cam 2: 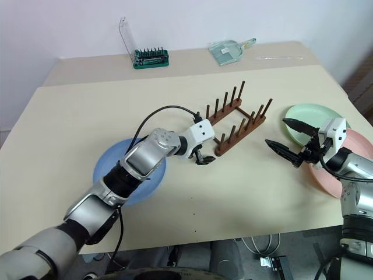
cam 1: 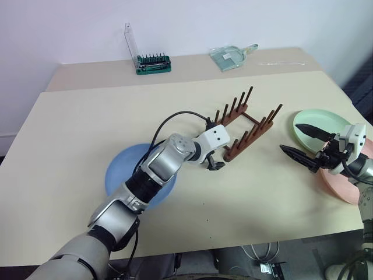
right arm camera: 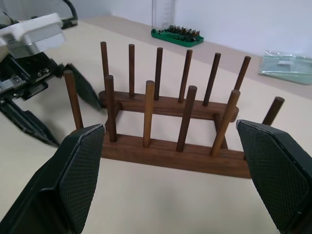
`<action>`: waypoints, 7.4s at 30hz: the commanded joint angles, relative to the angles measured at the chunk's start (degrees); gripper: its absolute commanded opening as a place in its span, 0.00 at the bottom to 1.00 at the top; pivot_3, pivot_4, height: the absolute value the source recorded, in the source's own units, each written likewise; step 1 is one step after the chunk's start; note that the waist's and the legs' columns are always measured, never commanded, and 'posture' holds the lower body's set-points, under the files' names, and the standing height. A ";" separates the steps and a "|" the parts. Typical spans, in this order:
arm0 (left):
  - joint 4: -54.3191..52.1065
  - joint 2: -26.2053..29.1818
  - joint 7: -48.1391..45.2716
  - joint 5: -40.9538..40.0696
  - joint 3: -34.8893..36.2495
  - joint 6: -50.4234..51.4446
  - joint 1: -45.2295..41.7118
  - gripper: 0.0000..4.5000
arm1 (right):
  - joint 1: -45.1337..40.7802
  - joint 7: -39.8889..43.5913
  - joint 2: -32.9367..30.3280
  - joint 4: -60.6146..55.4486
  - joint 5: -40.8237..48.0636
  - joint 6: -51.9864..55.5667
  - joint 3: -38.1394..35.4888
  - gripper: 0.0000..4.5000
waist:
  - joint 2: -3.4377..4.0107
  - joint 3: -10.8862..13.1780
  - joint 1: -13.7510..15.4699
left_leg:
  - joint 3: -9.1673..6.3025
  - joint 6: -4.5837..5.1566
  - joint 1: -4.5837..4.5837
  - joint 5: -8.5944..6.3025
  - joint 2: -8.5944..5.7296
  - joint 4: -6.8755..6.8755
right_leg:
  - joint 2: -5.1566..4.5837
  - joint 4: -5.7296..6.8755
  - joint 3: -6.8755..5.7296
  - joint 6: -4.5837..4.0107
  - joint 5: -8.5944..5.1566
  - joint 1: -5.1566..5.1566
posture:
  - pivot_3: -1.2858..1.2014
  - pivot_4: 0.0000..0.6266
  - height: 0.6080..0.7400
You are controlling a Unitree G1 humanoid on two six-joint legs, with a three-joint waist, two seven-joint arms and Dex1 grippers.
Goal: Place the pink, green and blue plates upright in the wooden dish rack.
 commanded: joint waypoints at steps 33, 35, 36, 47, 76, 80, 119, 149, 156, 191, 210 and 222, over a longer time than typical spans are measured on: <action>5.73 -11.44 11.81 -0.10 4.16 4.03 0.33 0.37 | 5.66 1.89 -3.02 -3.10 1.09 0.68 -3.03 0.99 | 0.00 0.00 1.27 | 0.16 0.00 0.04 0.00 0.00 0.07 | 0.01 0.01 0.15 0.07 0.04 0.02 | 0.52 0.24 1.00; 5.73 -11.45 12.27 -0.22 4.85 4.07 0.22 0.16 | 5.72 1.86 -3.13 -3.10 1.16 0.76 -3.12 0.99 | 0.00 0.00 1.31 | 0.18 0.00 0.05 0.00 0.00 0.08 | 0.01 0.01 0.16 0.08 0.04 0.02 | 0.52 0.24 1.00; 5.77 -11.39 12.32 -0.27 5.06 4.07 0.18 0.17 | 5.71 1.84 -3.15 -3.08 1.16 0.76 -3.13 0.99 | 0.00 0.00 1.30 | 0.19 0.00 0.05 0.00 0.00 0.09 | 0.01 0.01 0.17 0.08 0.04 0.03 | 0.52 0.24 1.00; 4.79 -3.54 4.46 -0.24 4.99 -8.35 -1.34 0.17 | 5.18 1.54 -2.72 -3.00 1.29 0.70 -2.77 0.99 | 0.03 -0.02 1.16 | 0.23 -0.01 0.04 0.00 0.01 0.08 | 0.04 0.04 0.21 0.08 0.04 -0.04 | 0.52 0.24 1.00; 16.87 2.90 -19.37 2.37 3.22 -35.70 -2.02 0.17 | 9.26 3.96 -5.23 -3.79 1.80 1.18 -5.94 0.99 | 0.03 -0.01 1.18 | 0.25 0.03 0.02 -0.01 -0.01 0.09 | 0.03 0.00 0.24 0.10 0.07 -0.04 | 0.52 0.24 1.00; 17.32 2.33 -18.93 3.38 3.05 -36.33 -1.54 0.17 | 8.87 3.72 -5.15 -3.93 1.54 1.04 -5.55 0.99 | 0.04 -0.02 1.22 | 0.25 0.03 0.02 -0.01 -0.01 0.09 | 0.04 0.01 0.24 0.10 0.07 -0.05 | 0.52 0.24 1.00; -6.59 13.60 -23.50 -19.85 24.34 -1.90 -3.56 0.01 | 5.72 7.65 -5.20 -4.71 6.03 6.68 -5.16 0.12 | 0.06 -0.03 1.19 | 0.22 0.02 0.03 0.00 -0.01 0.11 | 0.03 0.05 0.25 0.10 0.08 -0.04 | 0.52 0.24 1.00; 5.06 5.04 -21.21 3.34 -10.92 -24.52 -5.15 0.00 | 4.95 5.35 -3.22 1.94 -10.12 -9.47 7.12 0.01 | 0.04 -0.02 1.30 | 0.30 0.02 0.04 0.00 -0.01 0.12 | 0.05 0.02 0.33 0.10 0.08 -0.02 | 0.52 0.24 1.00; 13.01 1.03 -13.68 9.59 -9.51 -29.24 -6.15 0.00 | 0.59 1.99 -2.83 7.78 -15.35 -16.94 10.10 0.01 | 0.04 -0.02 1.24 | 0.34 0.02 0.08 0.00 -0.02 0.12 | 0.06 0.03 0.35 0.10 0.08 -0.01 | 0.52 0.24 1.00; 33.78 -2.66 -3.99 18.26 -4.11 -39.82 -11.80 0.00 | -27.42 -9.47 -1.45 44.69 -34.36 -43.17 24.35 0.01 | 0.03 -0.05 -0.27 | 0.40 0.03 0.14 0.00 -0.01 0.10 | 0.11 0.04 0.44 0.11 0.09 0.01 | 0.52 0.24 1.00; 41.89 -4.36 -2.32 19.09 -0.79 -43.32 -15.41 0.00 | -36.49 -18.55 0.19 54.71 -42.94 -45.28 28.65 0.01 | 0.04 -0.05 -0.49 | 0.41 0.03 0.13 0.00 -0.01 0.08 | 0.12 0.04 0.44 0.11 0.09 -0.02 | 0.52 0.24 1.00; 38.70 -3.84 -5.31 17.07 1.45 -41.91 -15.28 0.00 | -35.89 -10.81 -0.29 54.63 -40.10 -43.59 27.08 0.01 | 0.04 -0.05 -0.82 | 0.41 0.02 0.12 0.00 -0.01 0.06 | 0.12 0.04 0.45 0.11 0.09 -0.04 | 0.52 0.24 1.00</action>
